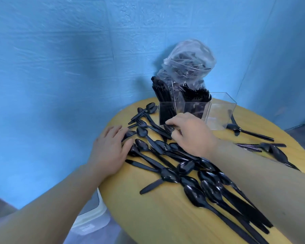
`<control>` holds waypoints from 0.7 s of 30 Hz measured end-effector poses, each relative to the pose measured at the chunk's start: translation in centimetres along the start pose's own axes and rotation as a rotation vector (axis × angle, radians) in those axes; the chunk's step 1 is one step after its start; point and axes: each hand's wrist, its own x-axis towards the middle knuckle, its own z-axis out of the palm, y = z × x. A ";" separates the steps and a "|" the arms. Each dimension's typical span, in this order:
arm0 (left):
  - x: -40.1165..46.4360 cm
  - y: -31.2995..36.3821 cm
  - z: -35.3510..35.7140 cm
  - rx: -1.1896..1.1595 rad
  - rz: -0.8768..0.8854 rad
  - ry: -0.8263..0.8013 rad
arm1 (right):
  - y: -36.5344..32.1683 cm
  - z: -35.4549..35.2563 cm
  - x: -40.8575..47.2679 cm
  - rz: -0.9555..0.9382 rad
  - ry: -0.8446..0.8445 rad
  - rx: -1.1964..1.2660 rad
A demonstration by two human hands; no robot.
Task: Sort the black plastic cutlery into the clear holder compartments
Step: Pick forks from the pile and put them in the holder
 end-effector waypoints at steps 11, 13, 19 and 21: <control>-0.1 -0.6 0.6 -0.103 0.064 0.017 | -1.4 4.0 2.9 0.024 -0.232 -0.275; -0.1 -0.6 0.7 -0.145 0.074 0.031 | -1.2 4.0 3.0 0.063 -0.226 -0.269; -0.1 -0.5 0.7 -0.209 0.146 -0.028 | -1.5 4.0 3.3 0.181 -0.169 -0.165; -0.3 -0.5 0.6 -0.216 0.182 -0.026 | -1.6 4.1 3.4 0.211 -0.161 -0.149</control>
